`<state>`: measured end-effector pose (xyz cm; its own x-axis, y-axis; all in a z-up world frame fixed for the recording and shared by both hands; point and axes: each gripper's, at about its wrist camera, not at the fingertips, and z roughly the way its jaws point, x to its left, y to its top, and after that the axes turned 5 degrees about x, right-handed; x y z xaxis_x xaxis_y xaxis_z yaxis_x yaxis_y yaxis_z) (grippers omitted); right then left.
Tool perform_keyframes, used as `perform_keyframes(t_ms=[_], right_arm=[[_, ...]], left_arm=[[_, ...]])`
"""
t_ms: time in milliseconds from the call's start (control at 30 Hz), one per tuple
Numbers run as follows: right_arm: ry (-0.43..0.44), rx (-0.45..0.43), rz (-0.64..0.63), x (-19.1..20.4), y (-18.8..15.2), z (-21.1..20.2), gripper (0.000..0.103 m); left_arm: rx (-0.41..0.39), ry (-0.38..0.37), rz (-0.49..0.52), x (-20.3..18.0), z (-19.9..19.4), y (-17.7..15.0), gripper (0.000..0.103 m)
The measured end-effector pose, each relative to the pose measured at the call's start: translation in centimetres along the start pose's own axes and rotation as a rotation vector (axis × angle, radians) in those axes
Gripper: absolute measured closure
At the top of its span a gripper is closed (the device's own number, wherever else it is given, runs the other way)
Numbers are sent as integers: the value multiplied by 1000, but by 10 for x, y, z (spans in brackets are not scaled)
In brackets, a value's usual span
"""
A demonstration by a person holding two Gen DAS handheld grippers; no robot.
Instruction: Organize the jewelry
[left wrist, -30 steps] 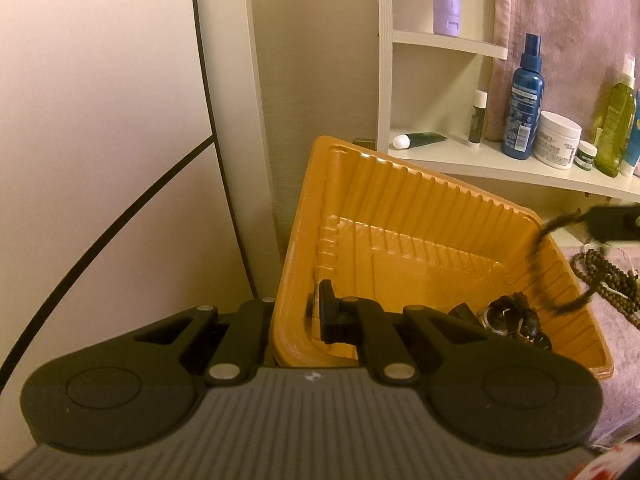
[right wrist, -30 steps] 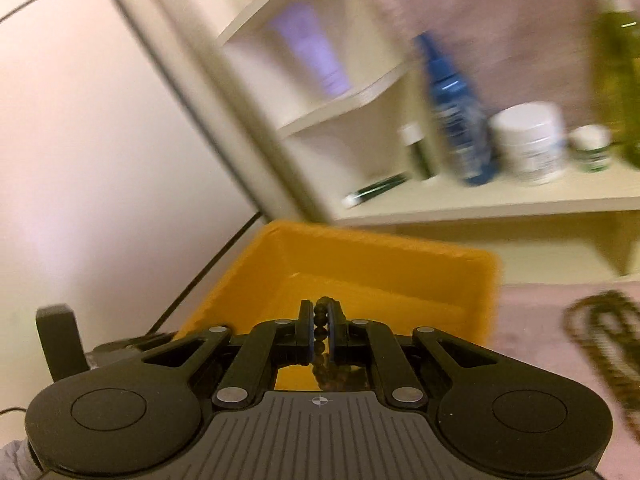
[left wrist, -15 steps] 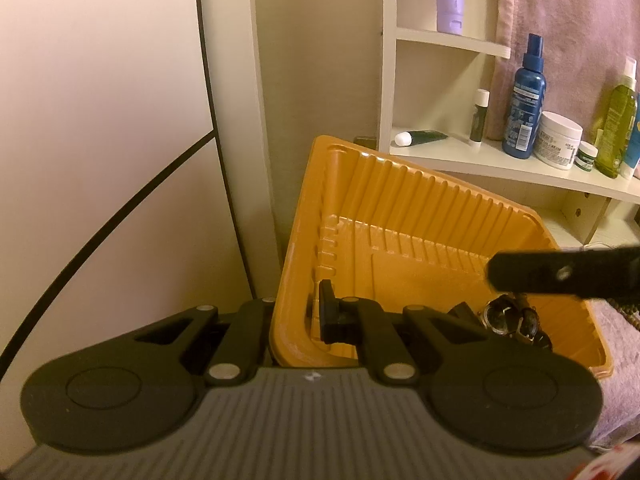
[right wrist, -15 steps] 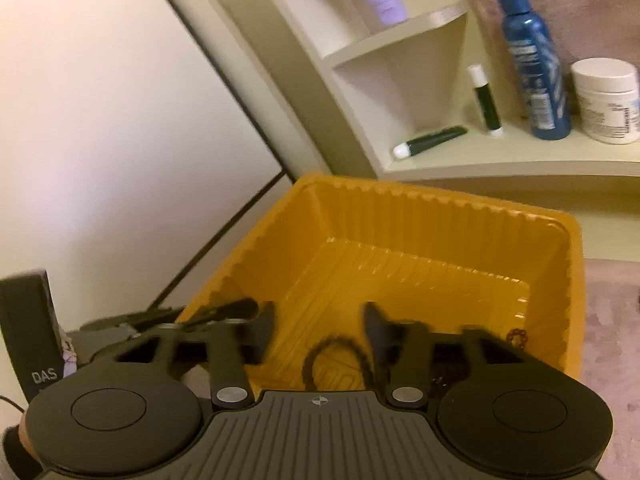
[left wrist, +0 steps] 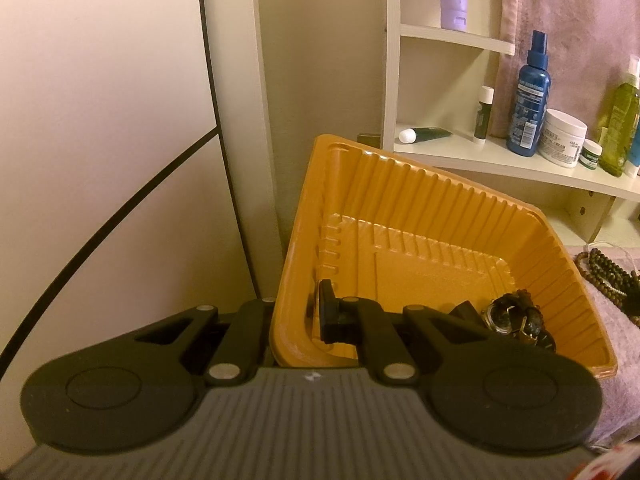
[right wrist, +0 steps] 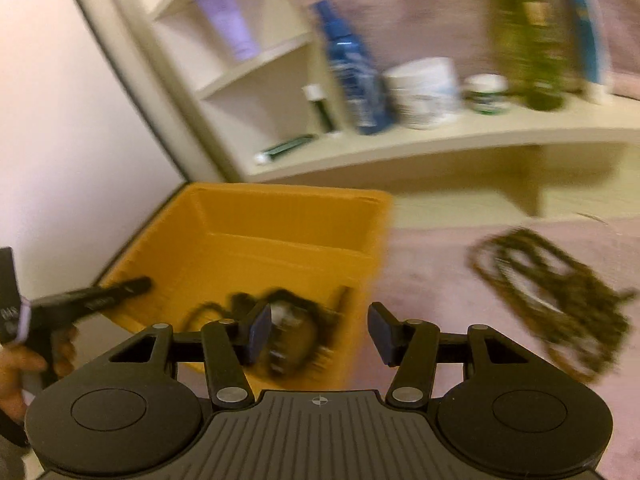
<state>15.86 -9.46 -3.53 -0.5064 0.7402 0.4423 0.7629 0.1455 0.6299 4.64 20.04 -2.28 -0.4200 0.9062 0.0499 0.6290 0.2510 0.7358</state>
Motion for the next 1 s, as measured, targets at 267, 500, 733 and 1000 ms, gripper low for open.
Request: perform_keyframes(t_ms=[267, 500, 733, 1000], right_arm=[[-176, 5, 92, -58, -28, -41, 49], [-273, -28, 138, -89, -26, -58, 49], [-333, -14, 26, -83, -24, -46, 50], [-454, 29, -185, -70, -26, -14, 65]], left_arm=[[3, 9, 4, -1, 0, 0, 96], [3, 15, 8, -2, 1, 0, 96], [4, 15, 9, -2, 0, -1, 96], [5, 16, 10, -2, 0, -1, 96]])
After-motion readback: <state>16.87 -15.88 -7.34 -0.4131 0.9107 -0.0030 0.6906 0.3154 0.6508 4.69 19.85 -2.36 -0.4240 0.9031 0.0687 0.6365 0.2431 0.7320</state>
